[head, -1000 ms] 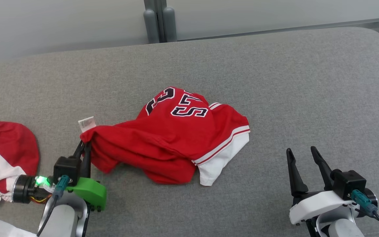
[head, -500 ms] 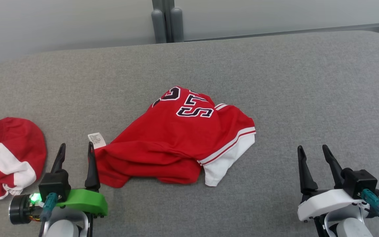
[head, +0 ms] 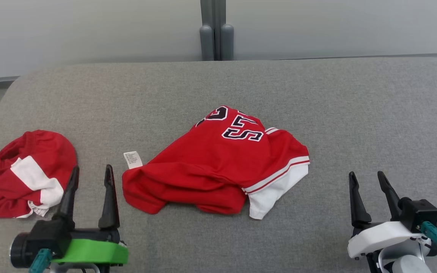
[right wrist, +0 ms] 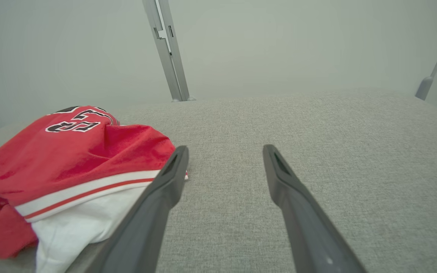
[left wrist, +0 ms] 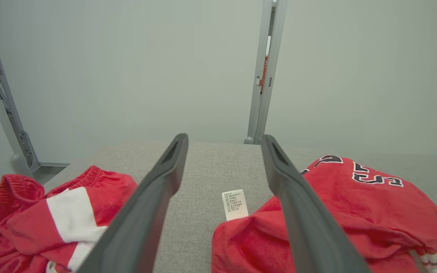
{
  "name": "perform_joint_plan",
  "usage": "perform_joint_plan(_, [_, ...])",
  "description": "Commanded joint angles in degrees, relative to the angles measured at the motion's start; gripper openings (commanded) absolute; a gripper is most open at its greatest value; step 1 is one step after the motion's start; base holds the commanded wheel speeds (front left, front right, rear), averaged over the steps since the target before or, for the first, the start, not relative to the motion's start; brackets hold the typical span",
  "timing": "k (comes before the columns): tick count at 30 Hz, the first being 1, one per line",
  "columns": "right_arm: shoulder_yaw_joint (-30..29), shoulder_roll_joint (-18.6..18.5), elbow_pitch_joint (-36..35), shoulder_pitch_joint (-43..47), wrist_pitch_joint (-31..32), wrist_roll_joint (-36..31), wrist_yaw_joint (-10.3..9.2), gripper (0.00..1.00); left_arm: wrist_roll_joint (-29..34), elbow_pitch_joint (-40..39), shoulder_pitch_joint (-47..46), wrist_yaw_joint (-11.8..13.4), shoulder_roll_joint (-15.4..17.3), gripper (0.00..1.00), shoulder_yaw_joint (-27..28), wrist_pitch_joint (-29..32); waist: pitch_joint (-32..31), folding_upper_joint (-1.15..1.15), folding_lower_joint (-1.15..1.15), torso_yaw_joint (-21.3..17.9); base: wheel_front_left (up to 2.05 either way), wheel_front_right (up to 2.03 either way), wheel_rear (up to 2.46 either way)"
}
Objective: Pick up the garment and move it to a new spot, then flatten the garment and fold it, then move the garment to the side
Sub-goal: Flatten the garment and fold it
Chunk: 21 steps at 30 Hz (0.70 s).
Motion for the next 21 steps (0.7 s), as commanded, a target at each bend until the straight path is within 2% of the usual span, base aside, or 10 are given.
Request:
perform_joint_plan(1, [0.1,-0.2,0.3,0.9,-0.2,-0.4,-0.06,1.00,0.1,0.9,1.1,-0.3,-0.1,1.00,-0.5,0.0,-1.0,0.00,0.00,0.5,0.00,0.00,0.00])
perform_joint_plan(14, [1.6,-0.2,1.8,1.4,-0.2,-0.1,-0.06,1.00,-2.2,8.9,0.0,-0.7,-0.1,1.00,-4.7,0.0,-3.3,0.00,0.00,1.0,0.00,0.00,0.00])
perform_joint_plan(17, [2.3,-0.2,4.9,-0.8,0.0,1.7,-0.06,1.00,-2.4,9.5,-1.0,-0.8,-0.1,1.00,-5.4,0.0,-2.8,0.00,0.00,1.4,0.00,0.00,0.00])
perform_joint_plan(21, [3.0,-0.2,10.9,-6.6,3.7,3.0,-0.06,1.00,-2.9,10.6,-2.5,-0.8,-0.1,1.00,-7.2,0.0,-1.6,0.00,0.00,2.0,0.00,0.00,0.00])
